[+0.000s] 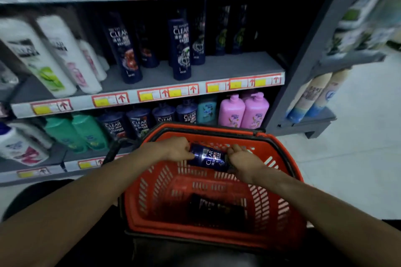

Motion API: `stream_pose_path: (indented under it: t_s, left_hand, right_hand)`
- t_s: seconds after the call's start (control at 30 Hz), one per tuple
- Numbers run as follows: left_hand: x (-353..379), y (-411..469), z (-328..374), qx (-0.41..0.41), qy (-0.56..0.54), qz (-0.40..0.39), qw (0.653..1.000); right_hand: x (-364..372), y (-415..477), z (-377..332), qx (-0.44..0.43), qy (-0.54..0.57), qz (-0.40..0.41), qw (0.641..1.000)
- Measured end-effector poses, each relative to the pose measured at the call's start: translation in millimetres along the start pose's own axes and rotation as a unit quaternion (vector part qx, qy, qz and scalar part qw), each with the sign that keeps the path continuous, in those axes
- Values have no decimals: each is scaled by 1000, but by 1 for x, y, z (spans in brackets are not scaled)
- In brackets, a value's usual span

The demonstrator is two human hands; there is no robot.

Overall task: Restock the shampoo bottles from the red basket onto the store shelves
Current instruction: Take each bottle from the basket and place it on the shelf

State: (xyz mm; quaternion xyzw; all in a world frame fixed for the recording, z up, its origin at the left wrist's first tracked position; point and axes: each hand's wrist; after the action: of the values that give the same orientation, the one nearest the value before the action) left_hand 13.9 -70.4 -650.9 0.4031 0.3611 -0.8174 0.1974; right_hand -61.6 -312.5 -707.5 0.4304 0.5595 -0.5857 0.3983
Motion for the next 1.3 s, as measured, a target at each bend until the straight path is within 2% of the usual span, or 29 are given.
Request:
stream_pose_path:
  t_s: [0.1,0.17,0.2,0.27,0.33,0.4,0.43,0.53,0.6,0.73,0.87,1.1,1.23,1.3]
  left_hand:
    - [-35,-16,7,-3,-85,126,988]
    - [-50,-26,14,-2,-218,201,955]
    - [-56,-32,20,3,-309,229,923]
    - [-68,-43,32,37,-489,258,833]
    - [-76,-47,44,69,-606,274,743]
    - [-79,-45,58,90,-655,291,692]
    - [-77,-42,66,98,-659,298,683]
    - [-67,-31,82,88,-646,315,690]
    - [-63,-25,87,70,-642,324,692]
    - [-60,-20,85,45,-641,346,683]
    - [-55,-11,80,25,-626,363,690]
    - [-45,-2,62,7,-602,375,705]
    - [-40,8,60,-2,-574,393,719]
    - [-38,8,61,2,-559,394,730]
  right_hand:
    - [-52,-13,2,-1,53,47,997]
    - [-81,-21,5,6,80,70,994]
    - [-94,-25,6,13,93,77,993]
    - [-112,-32,8,17,130,97,987]
    - [-120,-40,8,19,196,128,972]
    - [-121,-46,3,18,295,148,944]
    - [-121,-48,-2,16,357,140,924]
    - [-127,-45,-25,4,510,95,855]
    - [-130,-40,-38,-5,566,84,820]
    - [-129,-35,-51,1,608,86,789]
    - [-120,-27,-59,28,644,40,763]
    - [-105,-11,-66,69,655,-9,753]
    - [-101,-9,-61,95,590,-4,802]
    - [-102,-10,-58,99,584,-18,805]
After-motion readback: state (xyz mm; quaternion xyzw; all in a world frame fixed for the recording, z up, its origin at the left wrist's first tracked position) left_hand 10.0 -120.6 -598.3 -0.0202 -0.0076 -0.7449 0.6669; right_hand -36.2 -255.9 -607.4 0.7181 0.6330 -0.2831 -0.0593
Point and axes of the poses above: each hand's wrist, its own y-axis towards the middle knuckle, its own x-axis out of the palm, z = x × y, and after that the axes turned 15 degrees about x, right-handed
